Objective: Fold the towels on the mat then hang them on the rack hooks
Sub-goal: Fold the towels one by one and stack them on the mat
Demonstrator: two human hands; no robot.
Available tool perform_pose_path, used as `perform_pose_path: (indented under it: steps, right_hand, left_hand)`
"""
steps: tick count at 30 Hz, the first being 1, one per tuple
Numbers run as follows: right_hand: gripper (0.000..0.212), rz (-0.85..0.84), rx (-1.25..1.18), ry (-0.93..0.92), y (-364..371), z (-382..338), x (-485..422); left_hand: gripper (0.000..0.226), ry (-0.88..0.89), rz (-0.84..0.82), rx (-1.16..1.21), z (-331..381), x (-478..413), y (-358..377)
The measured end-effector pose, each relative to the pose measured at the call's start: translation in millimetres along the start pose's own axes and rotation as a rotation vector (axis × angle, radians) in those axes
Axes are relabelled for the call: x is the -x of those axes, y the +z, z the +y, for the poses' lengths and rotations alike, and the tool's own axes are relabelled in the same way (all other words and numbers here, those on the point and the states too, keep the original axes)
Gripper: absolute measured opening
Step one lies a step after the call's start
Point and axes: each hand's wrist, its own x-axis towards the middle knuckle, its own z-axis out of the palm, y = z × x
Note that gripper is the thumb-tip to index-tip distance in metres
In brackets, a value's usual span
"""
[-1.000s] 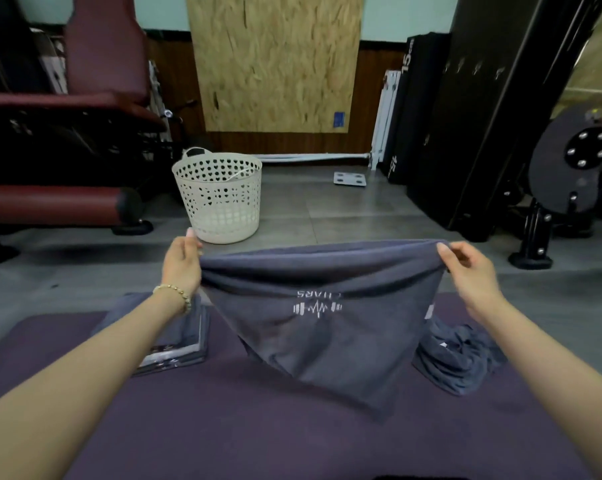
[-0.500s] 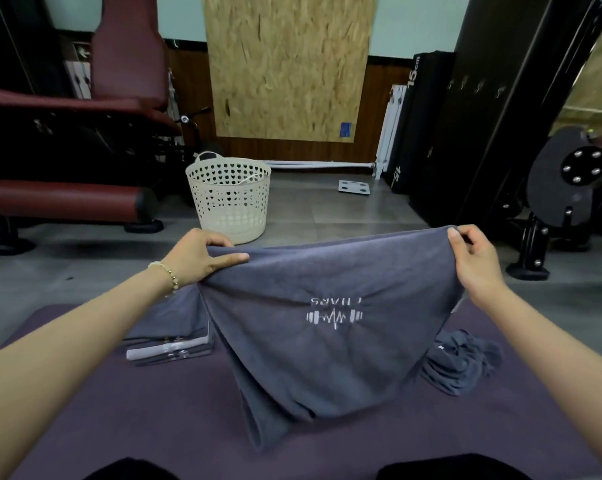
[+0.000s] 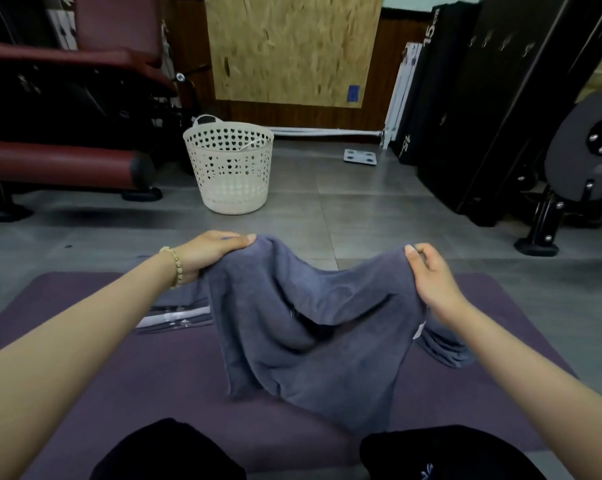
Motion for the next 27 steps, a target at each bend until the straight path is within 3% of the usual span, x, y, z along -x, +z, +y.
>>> perform_pose_path:
  steps: [6, 8, 10, 12, 16, 19, 21, 25, 27]
  right_hand:
    - [0.026, -0.024, -0.18, 0.189, 21, 27, -17]
    - [0.025, -0.025, -0.146, 0.225, 26, 47, -30]
    - [0.025, -0.015, -0.069, 0.227, 32, 70, -46]
    - [0.024, 0.0, 0.047, 0.196, 38, 96, -65]
    - [0.017, -0.011, 0.348, 0.123, 47, 148, -114]
    - [0.021, -0.042, 0.589, 0.058, 55, 182, -154]
    - [0.023, -0.015, 0.628, 0.073, 64, 200, -179]
    - [0.014, 0.082, 0.218, 0.256, 93, 237, -229]
    - [0.021, 0.118, -0.011, 0.325, 108, 257, -249]
  left_hand:
    - [0.071, -0.193, -0.132, 0.256, -27, -42, 4]
    - [0.043, -0.229, -0.059, 0.245, -46, -66, 9]
    - [0.025, -0.234, 0.063, 0.018, -67, -96, 13]
    - [0.029, -0.197, 0.164, -0.237, -91, -127, 14]
    - [0.026, -0.197, 0.31, -0.507, -128, -183, 22]
    - [0.019, -0.206, 0.315, -0.78, -152, -224, 29]
    - [0.019, -0.222, 0.335, -0.807, -167, -254, 33]
    - [0.02, -0.212, 0.479, -0.518, -188, -310, 38]
    - [0.021, -0.152, 0.522, -0.455, -199, -333, 41]
